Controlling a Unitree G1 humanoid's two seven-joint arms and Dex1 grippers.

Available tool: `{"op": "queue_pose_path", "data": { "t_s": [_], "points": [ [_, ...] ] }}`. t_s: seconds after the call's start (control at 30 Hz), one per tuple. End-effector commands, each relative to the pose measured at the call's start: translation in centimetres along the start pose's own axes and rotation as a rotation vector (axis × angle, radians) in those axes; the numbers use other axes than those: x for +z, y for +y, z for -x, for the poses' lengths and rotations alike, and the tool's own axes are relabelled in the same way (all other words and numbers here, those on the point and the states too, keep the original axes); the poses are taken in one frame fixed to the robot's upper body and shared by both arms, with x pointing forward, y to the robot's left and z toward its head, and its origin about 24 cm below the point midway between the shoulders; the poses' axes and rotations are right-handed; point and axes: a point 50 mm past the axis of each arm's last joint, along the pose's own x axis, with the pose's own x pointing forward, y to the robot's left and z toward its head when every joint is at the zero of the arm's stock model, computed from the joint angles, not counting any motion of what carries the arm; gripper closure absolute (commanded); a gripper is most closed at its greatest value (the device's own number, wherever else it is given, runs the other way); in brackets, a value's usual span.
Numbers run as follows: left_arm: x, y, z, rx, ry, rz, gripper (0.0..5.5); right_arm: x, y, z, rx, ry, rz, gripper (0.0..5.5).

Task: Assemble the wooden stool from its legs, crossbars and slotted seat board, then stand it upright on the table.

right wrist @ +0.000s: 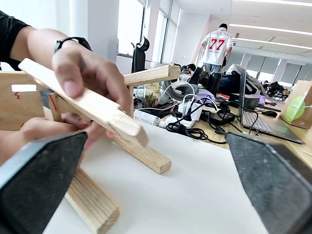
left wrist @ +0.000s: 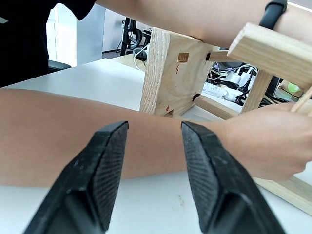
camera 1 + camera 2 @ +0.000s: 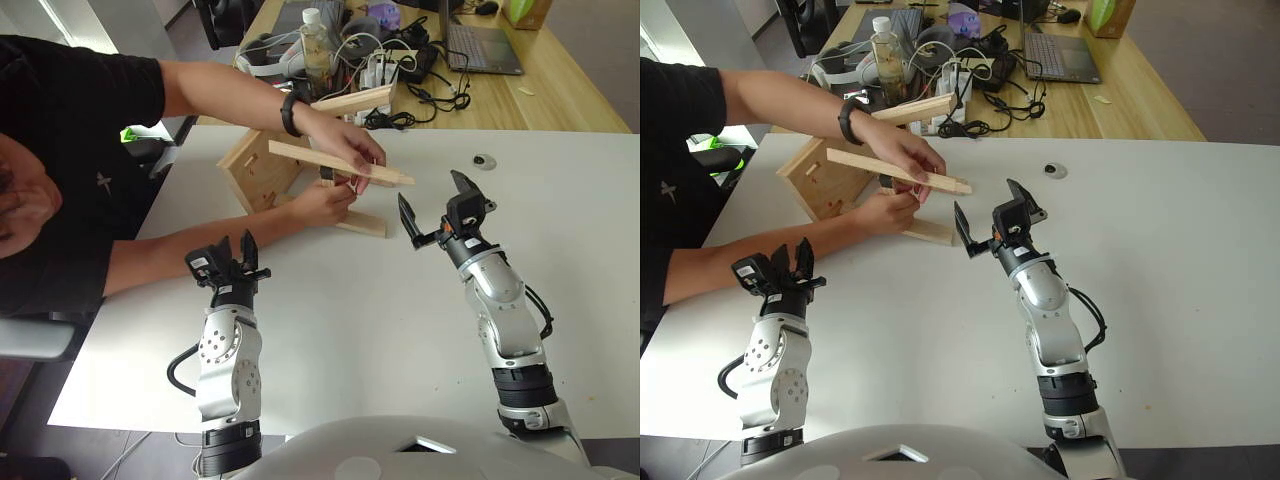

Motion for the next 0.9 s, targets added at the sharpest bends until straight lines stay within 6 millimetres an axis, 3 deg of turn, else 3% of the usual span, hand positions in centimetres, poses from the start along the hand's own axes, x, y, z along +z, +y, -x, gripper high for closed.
{"op": "queue_pose_path", "data": {
  "t_s": [0.03,0.9],
  "points": [
    [-0.21,-0.17,-0.02,-0.002,0.003,-0.003,3.47,0.19,-0.05,-0.17,0.014,-0.009,0.015,0.15],
    [-0.17,-0.12,0.08,0.018,-0.001,0.005,3.47,0.41,-0.05,-0.59,0.032,-0.012,0.040,0.15]
  ]
}}
